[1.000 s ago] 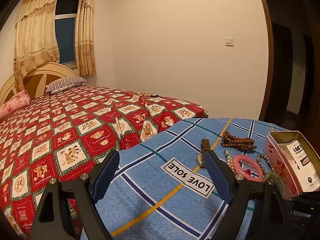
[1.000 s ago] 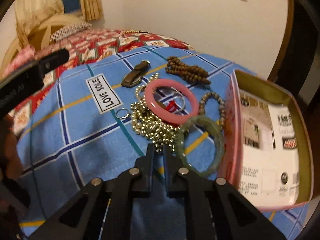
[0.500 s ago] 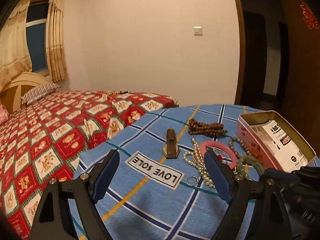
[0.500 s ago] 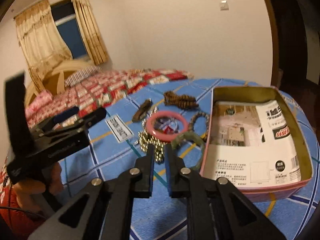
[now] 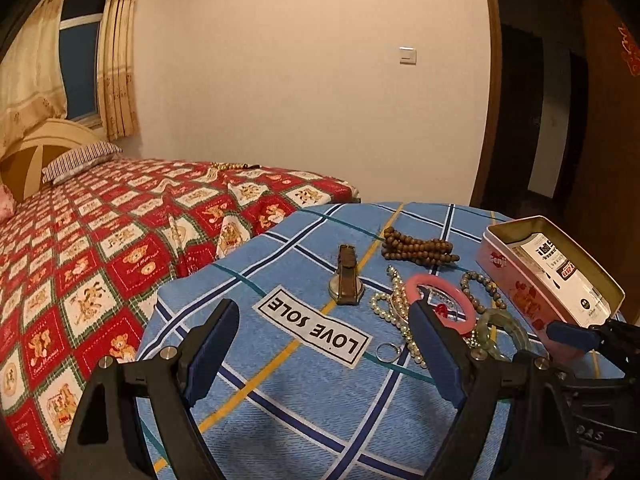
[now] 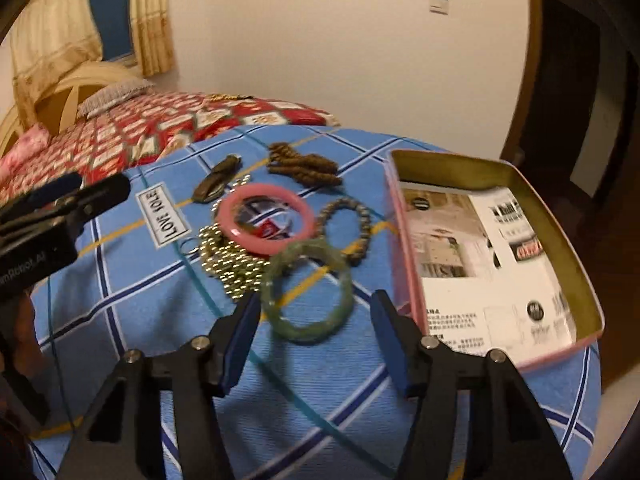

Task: Organize jewelry
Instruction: 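Reach the right gripper down and grasp the green jade bangle, then lift the green bangle toward the tin with the right gripper while the left grasps the gold bead chain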

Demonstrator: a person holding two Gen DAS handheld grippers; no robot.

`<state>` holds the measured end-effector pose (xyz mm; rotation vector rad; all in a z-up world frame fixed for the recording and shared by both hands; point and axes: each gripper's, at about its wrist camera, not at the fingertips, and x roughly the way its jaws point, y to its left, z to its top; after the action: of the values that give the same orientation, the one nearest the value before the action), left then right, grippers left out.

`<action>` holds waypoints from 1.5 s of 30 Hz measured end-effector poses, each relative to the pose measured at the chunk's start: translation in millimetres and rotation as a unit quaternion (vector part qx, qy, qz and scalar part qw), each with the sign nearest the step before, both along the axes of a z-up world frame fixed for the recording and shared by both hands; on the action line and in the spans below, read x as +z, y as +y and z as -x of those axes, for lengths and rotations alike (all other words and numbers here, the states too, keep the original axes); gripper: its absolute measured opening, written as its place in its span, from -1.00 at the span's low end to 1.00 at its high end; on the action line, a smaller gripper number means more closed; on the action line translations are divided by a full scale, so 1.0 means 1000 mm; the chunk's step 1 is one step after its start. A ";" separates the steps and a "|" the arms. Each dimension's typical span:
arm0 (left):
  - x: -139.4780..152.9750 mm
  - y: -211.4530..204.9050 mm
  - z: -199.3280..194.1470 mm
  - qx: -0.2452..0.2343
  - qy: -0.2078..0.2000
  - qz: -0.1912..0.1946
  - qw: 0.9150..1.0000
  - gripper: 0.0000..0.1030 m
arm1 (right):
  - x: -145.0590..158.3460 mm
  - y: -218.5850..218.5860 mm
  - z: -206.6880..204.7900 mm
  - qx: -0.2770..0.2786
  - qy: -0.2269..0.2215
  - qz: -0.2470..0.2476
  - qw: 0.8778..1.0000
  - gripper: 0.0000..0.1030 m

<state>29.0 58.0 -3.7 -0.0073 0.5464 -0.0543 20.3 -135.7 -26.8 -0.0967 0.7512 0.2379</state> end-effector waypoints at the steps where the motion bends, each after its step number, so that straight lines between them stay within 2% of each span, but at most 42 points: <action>1: -0.001 0.000 -0.001 -0.001 0.003 -0.001 1.000 0.68 | 0.001 -0.001 0.001 0.009 0.001 -0.011 1.000 0.16; 4: -0.001 -0.003 0.000 -0.013 0.001 -0.005 1.000 0.68 | 0.000 0.015 0.004 0.048 0.003 0.002 0.999 0.16; 5: -0.001 -0.005 0.001 -0.017 -0.001 -0.006 1.000 0.68 | -0.003 0.023 0.003 0.062 0.005 0.017 0.998 0.09; 6: 0.000 -0.006 0.002 -0.022 -0.001 -0.008 1.000 0.68 | -0.008 0.033 -0.002 0.073 0.018 0.037 0.996 -0.11; 8: 0.000 -0.008 0.004 -0.027 -0.001 -0.011 1.000 0.68 | -0.017 0.041 -0.009 0.082 0.045 0.059 0.994 -0.39; 9: 0.000 -0.008 0.004 -0.034 0.003 -0.008 0.999 0.68 | -0.017 0.042 -0.010 0.086 0.046 0.057 0.994 -0.61; 10: -0.001 -0.007 0.003 -0.040 0.009 -0.004 0.999 0.68 | -0.017 0.042 -0.010 0.090 0.050 0.053 0.993 -0.74; 11: -0.003 -0.007 0.001 -0.046 0.022 0.002 0.999 0.68 | -0.017 0.041 -0.008 0.091 0.050 0.049 0.993 -0.78; 13: -0.007 -0.006 -0.002 -0.059 0.044 0.019 0.997 0.68 | -0.014 0.033 -0.002 0.089 0.045 0.022 0.995 -0.78; 15: -0.007 -0.009 0.000 -0.079 0.047 0.027 0.995 0.67 | 0.000 0.016 0.010 0.096 0.013 -0.043 0.994 -0.78; 16: -0.008 -0.012 0.000 -0.082 0.046 0.027 0.995 0.67 | 0.007 0.006 0.018 0.101 -0.008 -0.083 0.991 -0.78; 19: -0.009 -0.033 0.001 -0.113 0.052 0.016 0.992 0.67 | 0.015 -0.010 0.031 0.088 -0.038 -0.125 0.988 -0.78; 22: -0.014 -0.057 -0.001 -0.145 0.060 -0.005 0.988 0.65 | 0.023 -0.023 0.039 0.058 -0.069 -0.141 0.986 -0.78; 24: -0.017 -0.070 -0.008 -0.165 0.073 -0.002 0.984 0.59 | 0.029 -0.030 0.041 0.032 -0.092 -0.141 0.985 -0.78; 27: -0.025 -0.084 -0.020 -0.166 0.093 -0.017 0.982 0.51 | 0.036 -0.036 0.046 -0.008 -0.126 -0.121 0.985 -0.78; 29: -0.036 -0.094 -0.032 -0.168 0.127 -0.031 0.977 0.21 | 0.039 -0.037 0.045 -0.023 -0.142 -0.112 0.983 -0.78; 30: -0.041 -0.097 -0.038 -0.166 0.144 -0.038 0.975 -0.03 | 0.040 -0.036 0.046 -0.026 -0.145 -0.110 0.983 -0.78; 33: -0.042 -0.097 -0.042 -0.160 0.151 -0.040 0.975 -0.13 | 0.040 -0.033 0.044 -0.031 -0.147 -0.101 0.983 -0.78; 35: -0.041 -0.094 -0.043 -0.157 0.149 -0.033 0.976 -0.36 | 0.040 -0.035 0.045 -0.029 -0.145 -0.098 0.984 -0.78; 36: -0.040 -0.091 -0.043 -0.156 0.148 -0.024 0.976 -0.57 | 0.040 -0.035 0.045 -0.030 -0.142 -0.097 0.985 -0.78; 38: -0.039 -0.079 -0.041 -0.162 0.147 0.019 0.976 -0.69 | 0.040 -0.036 0.044 -0.031 -0.139 -0.098 0.985 -0.78; 42: -0.030 -0.057 -0.024 -0.163 0.114 0.075 0.977 -0.72 | 0.040 -0.041 0.044 -0.040 -0.141 -0.103 0.984 -0.78; 45: -0.010 -0.040 0.001 -0.178 0.057 0.116 0.976 -0.72 | 0.041 -0.042 0.044 -0.044 -0.142 -0.104 0.983 -0.78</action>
<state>27.8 18.1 -13.7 -0.1404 0.6497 -0.4694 -23.6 -177.8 13.9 0.0998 0.4415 0.2119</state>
